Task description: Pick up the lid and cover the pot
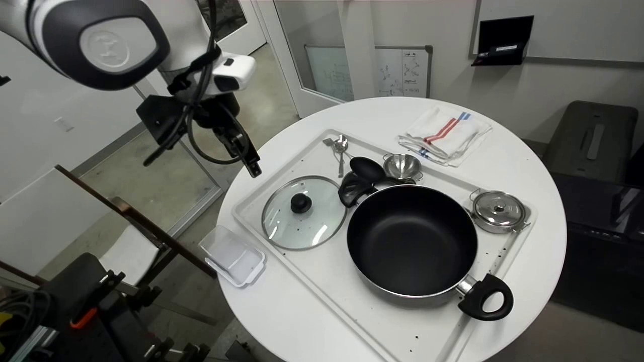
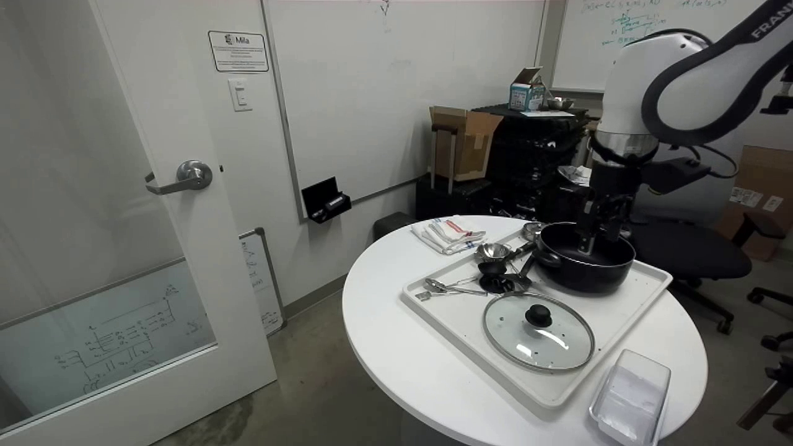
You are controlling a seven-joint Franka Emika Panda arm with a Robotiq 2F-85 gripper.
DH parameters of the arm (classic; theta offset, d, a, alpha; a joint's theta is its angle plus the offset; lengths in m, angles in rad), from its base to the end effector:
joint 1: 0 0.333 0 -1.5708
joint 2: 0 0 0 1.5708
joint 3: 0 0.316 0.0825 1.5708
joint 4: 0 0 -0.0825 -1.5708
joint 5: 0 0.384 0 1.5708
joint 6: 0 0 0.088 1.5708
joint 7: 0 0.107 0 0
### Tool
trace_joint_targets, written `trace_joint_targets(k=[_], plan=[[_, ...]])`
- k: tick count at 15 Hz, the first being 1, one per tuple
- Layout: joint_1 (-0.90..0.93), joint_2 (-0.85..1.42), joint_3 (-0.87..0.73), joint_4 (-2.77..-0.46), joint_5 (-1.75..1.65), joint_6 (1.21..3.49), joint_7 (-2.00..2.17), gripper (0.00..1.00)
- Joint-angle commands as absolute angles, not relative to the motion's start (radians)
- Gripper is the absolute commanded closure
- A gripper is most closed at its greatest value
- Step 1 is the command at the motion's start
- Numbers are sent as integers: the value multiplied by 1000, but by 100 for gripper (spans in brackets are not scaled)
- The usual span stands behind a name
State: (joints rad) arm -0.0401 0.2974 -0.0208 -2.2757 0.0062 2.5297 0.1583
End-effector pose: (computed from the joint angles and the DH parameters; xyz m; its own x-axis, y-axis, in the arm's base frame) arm 0.5300 -0.0326 0.2211 0.9742 -0.2217 -0.0423 -0.2215 -0.9751 0.0095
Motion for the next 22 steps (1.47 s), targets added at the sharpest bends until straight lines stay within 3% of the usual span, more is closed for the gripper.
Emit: trace_joint_targets(k=[1,22], plan=[[-11,422,-46,-2170,-25,2548,176,0],[64,883,-90,-1757,-45,2544,164,0]])
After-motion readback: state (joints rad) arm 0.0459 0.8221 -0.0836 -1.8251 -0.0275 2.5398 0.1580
